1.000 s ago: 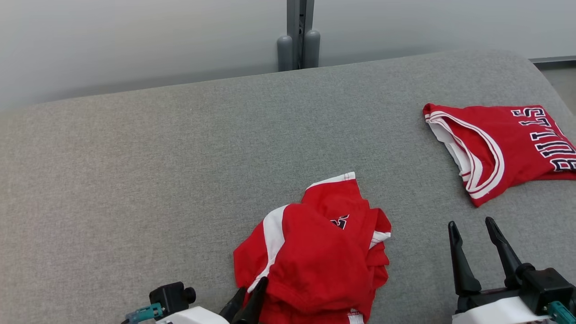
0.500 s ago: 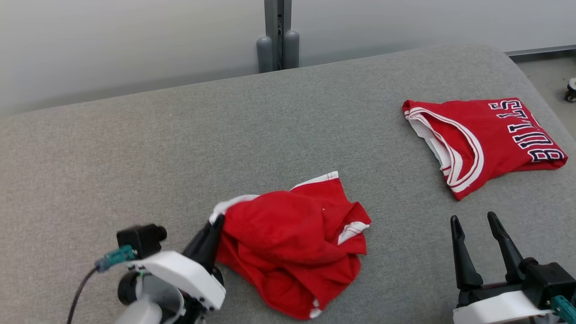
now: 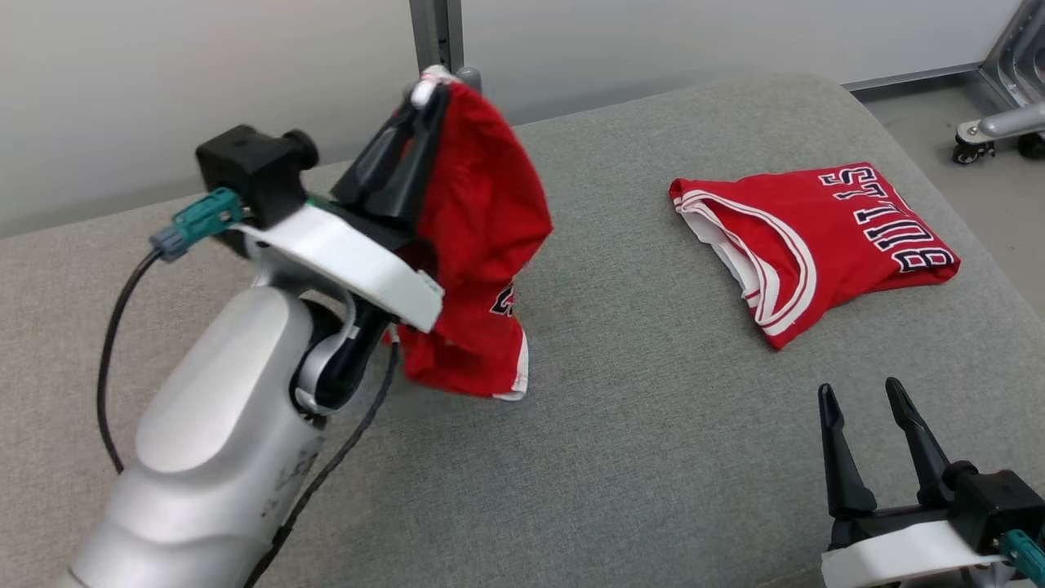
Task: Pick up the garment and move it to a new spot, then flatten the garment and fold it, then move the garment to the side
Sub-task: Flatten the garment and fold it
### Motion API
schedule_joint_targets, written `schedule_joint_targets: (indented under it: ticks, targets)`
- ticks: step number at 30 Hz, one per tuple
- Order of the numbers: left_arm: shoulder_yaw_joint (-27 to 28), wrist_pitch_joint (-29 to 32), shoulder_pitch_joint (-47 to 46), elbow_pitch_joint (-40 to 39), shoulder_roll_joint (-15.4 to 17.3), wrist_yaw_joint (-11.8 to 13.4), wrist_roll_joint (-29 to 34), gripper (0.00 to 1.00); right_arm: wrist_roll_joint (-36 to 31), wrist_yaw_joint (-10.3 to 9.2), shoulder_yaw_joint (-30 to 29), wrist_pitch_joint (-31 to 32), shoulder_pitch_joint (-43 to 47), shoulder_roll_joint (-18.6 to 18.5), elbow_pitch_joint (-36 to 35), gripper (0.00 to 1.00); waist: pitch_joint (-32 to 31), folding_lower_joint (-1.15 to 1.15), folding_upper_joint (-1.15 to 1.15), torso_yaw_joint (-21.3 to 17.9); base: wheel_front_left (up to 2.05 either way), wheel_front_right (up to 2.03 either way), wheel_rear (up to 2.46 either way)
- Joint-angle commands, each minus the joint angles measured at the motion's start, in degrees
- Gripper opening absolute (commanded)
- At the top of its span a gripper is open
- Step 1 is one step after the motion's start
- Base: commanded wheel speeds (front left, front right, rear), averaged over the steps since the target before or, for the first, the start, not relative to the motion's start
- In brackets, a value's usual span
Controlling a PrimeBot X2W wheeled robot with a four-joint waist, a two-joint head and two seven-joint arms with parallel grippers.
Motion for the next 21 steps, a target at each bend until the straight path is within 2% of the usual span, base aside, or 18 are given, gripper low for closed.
schedule_joint_targets:
  ticks: [1,6,10,11,14,18,21]
  targets:
    - [-2.37,-0.93,-1.91,0.63,-0.67,-2.75,1.64,0.0,-0.02,0.01,-0.3,-0.27,-0.04,-0.26,-0.12,1.0,0.11,0.0,0.0,-0.22,0.0,0.0,0.0]
    - [-10.69,-1.0,3.23,1.6,-1.76,-6.16,1.9,0.0,-0.1,0.01,-1.07,-0.27,0.68,-0.26,-0.38,1.0,0.52,0.0,0.0,0.43,0.0,0.0,0.0]
    - [-16.29,-2.09,11.66,4.62,1.0,-6.76,1.76,0.0,-0.21,0.01,-0.99,-0.27,0.51,-0.26,-0.34,1.0,0.97,0.0,0.0,1.67,0.0,0.0,0.0]
    - [-16.29,-2.09,11.66,4.62,1.0,-6.76,1.76,0.0,-0.21,0.01,-0.99,-0.27,0.51,-0.26,-0.34,1.0,0.97,0.0,0.0,1.67,0.0,0.0,0.0]
    - [-18.54,-3.32,17.64,6.82,3.86,-6.92,1.58,0.0,-0.58,0.01,-1.32,-0.27,0.74,-0.26,-0.47,1.0,1.28,0.0,0.0,3.26,0.0,0.0,0.0]
    - [-18.43,-5.42,22.91,8.95,8.23,-5.89,1.9,0.0,-1.18,0.01,-1.84,-0.27,1.39,-0.26,-0.26,1.0,1.44,0.0,0.0,6.19,0.0,0.0,0.0]
    - [-16.47,-7.17,24.67,10.27,10.69,-3.12,2.68,0.0,-1.52,0.01,-1.91,-0.27,1.76,-0.26,0.03,1.0,1.11,0.0,0.0,8.36,0.0,0.0,0.0]
